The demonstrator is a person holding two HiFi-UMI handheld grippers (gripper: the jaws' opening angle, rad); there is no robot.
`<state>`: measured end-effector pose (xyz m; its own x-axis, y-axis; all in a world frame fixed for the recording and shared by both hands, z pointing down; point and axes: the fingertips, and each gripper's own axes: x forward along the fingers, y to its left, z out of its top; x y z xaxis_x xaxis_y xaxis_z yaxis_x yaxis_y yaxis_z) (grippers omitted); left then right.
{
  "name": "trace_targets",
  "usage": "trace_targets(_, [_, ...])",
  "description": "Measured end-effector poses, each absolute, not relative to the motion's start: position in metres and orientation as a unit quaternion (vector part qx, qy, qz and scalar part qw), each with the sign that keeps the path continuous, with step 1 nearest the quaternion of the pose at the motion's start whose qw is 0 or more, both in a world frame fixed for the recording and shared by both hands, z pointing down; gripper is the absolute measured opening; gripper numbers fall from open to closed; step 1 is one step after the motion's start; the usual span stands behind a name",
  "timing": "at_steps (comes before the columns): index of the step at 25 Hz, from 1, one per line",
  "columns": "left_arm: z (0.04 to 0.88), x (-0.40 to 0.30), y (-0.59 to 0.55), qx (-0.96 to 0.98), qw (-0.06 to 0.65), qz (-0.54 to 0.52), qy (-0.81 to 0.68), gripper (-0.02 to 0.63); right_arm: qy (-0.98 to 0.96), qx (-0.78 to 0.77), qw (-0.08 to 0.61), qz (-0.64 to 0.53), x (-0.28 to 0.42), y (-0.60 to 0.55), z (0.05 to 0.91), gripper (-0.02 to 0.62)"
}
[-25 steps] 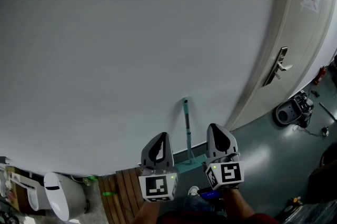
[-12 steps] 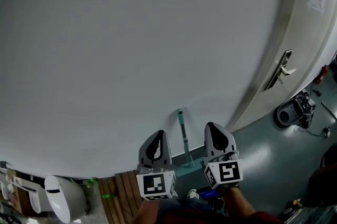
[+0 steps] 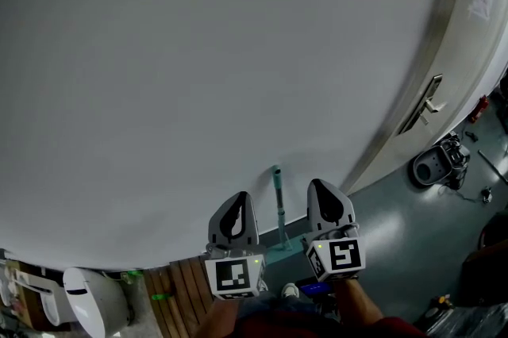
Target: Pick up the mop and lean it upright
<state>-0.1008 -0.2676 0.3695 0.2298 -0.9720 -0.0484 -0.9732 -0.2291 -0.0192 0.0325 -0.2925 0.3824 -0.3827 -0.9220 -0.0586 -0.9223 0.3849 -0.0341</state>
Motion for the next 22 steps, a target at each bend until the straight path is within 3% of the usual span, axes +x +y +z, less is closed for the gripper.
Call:
trace_targets(15, [0.370,-0.116,-0.276,-0.782,0.024,0.015,0.622,0.014,0.846,-0.533,-0.018,-0.024,-0.003,-0.314,0.439,0.023])
trace_targets(17, [0.370,-0.117,-0.276,-0.782,0.025,0.014,0.622,0.014,0.849,-0.526,-0.024,-0.042,-0.010,-0.318,0.451,0.136])
trace_targets(22, [0.370,-0.118,-0.275,-0.780,0.022,0.016,0.626,0.014,0.854,-0.515,-0.052,-0.052,-0.027,-0.332,0.471,0.166])
